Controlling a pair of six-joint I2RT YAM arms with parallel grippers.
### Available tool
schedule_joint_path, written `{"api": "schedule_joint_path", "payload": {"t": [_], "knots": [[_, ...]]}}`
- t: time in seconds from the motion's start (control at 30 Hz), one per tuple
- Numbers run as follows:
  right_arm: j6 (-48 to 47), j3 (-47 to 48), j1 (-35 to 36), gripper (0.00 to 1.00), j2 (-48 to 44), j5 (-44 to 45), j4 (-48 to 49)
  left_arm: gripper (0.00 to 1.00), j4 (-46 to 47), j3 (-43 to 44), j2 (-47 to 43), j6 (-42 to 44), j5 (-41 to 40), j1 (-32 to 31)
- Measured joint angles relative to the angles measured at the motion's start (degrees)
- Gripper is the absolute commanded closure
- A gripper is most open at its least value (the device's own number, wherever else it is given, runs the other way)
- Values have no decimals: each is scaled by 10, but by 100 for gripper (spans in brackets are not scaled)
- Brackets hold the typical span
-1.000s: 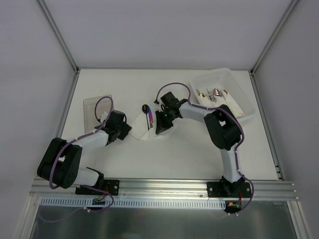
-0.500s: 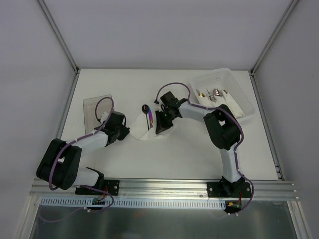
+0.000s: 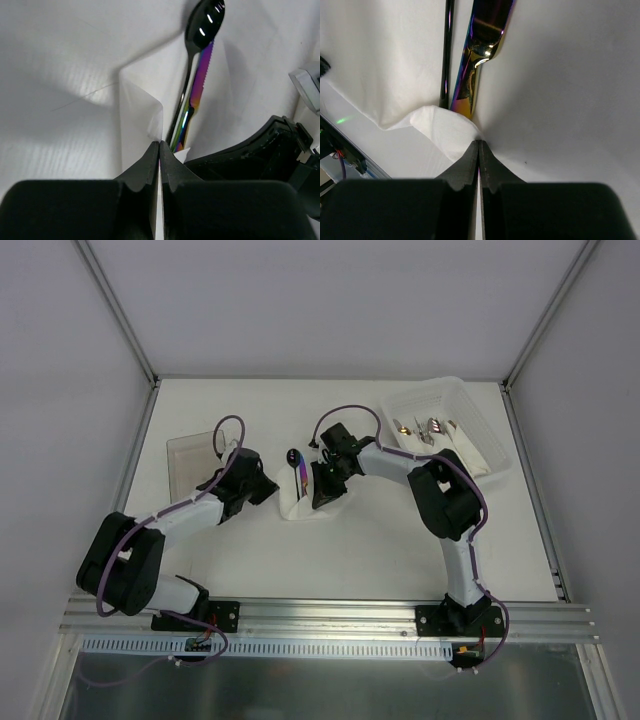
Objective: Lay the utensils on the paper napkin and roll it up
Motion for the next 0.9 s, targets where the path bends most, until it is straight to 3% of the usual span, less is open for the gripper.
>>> {"api": "schedule_joint_path", "payload": {"t": [0.47, 0.9], "knots": [[0, 3, 0, 97, 1, 2, -3, 100, 104, 47, 134, 20, 104, -61], [2, 3, -14, 96, 1, 2, -2, 100, 152, 61, 208, -25, 125, -67]]}}
